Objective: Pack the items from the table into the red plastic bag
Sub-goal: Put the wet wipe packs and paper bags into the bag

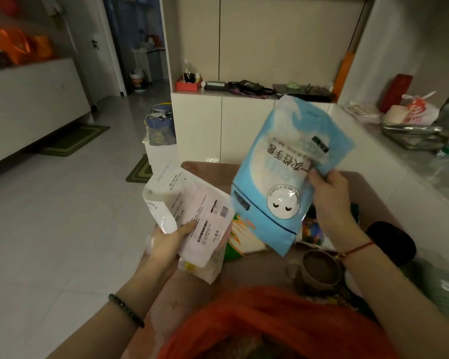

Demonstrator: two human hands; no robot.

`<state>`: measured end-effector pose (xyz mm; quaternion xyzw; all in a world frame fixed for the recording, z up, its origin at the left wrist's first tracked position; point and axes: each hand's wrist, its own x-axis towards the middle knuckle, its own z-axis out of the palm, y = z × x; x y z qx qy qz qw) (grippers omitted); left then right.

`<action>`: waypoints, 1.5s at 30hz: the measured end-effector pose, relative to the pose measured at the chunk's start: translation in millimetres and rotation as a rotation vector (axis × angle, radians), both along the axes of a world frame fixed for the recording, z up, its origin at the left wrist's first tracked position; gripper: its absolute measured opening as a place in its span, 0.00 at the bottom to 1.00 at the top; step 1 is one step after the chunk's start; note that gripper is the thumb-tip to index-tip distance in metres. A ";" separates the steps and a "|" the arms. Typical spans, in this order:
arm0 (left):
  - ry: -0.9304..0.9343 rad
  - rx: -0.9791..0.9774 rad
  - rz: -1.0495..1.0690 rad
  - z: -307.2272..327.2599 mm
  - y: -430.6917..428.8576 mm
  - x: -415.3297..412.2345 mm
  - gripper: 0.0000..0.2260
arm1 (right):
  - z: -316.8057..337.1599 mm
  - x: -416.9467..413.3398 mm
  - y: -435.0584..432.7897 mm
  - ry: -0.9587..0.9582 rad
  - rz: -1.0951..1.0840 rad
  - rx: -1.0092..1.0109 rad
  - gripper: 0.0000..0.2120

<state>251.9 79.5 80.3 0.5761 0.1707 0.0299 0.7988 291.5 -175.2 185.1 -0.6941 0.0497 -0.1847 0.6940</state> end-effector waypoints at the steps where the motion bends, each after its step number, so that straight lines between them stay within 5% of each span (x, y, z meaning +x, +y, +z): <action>1: -0.002 -0.002 -0.054 7.4 -4.3 -5.6 0.22 | 10.9 -7.8 -1.4 0.031 0.103 0.163 0.08; 4: -0.032 -0.019 -0.226 34.0 -24.9 -29.2 0.18 | 25.8 -39.2 -0.1 0.184 0.353 0.345 0.09; 9: 0.066 -0.287 -0.529 71.1 -53.3 -78.0 0.27 | 10.5 -88.6 0.4 0.217 0.188 -0.204 0.08; 12: 0.077 -0.207 -0.567 74.9 -63.3 -103.9 0.25 | 3.6 -120.3 -0.4 0.144 0.082 -0.428 0.06; 16: 0.052 -0.033 -0.627 77.0 -73.2 -132.3 0.23 | 0.0 -157.7 -7.2 0.322 0.347 -0.127 0.26; 21: -0.080 0.026 -0.669 79.0 -79.9 -155.1 0.21 | -5.3 -189.0 -25.3 0.428 0.395 -0.055 0.25; 23: -0.175 0.248 -0.650 74.1 -74.8 -158.8 0.22 | -9.1 -197.7 -32.6 0.308 0.279 0.060 0.26; 26: -0.185 1.267 -0.513 52.5 -41.8 -152.6 0.34 | -9.8 -214.2 -54.3 0.163 0.138 0.334 0.31; 28: -0.063 1.572 -0.581 31.3 -16.1 -150.2 0.32 | -15.9 -229.1 -63.6 0.142 0.078 0.355 0.34; 31: 0.032 1.421 -0.601 14.8 4.2 -149.7 0.12 | -39.3 -255.5 -50.3 0.103 -0.022 0.141 0.19; 34: -0.029 1.275 -0.553 9.9 13.2 -150.5 0.16 | -62.4 -282.3 -10.8 0.058 0.178 -0.108 0.13; 38: 0.132 0.960 -0.741 20.8 24.8 -173.6 0.14 | -98.8 -295.4 28.6 0.151 0.579 -0.502 0.13; 40: 0.168 0.927 -0.806 24.9 26.9 -190.4 0.19 | -111.0 -295.0 30.1 0.200 0.623 -0.633 0.20; 43: 0.150 0.821 -0.746 20.8 37.2 -199.5 0.07 | -116.8 -291.0 23.8 0.300 0.662 -1.014 0.29; 45: 0.205 0.592 -0.668 22.1 43.0 -200.5 0.08 | -117.2 -288.1 29.0 0.285 0.642 -1.204 0.31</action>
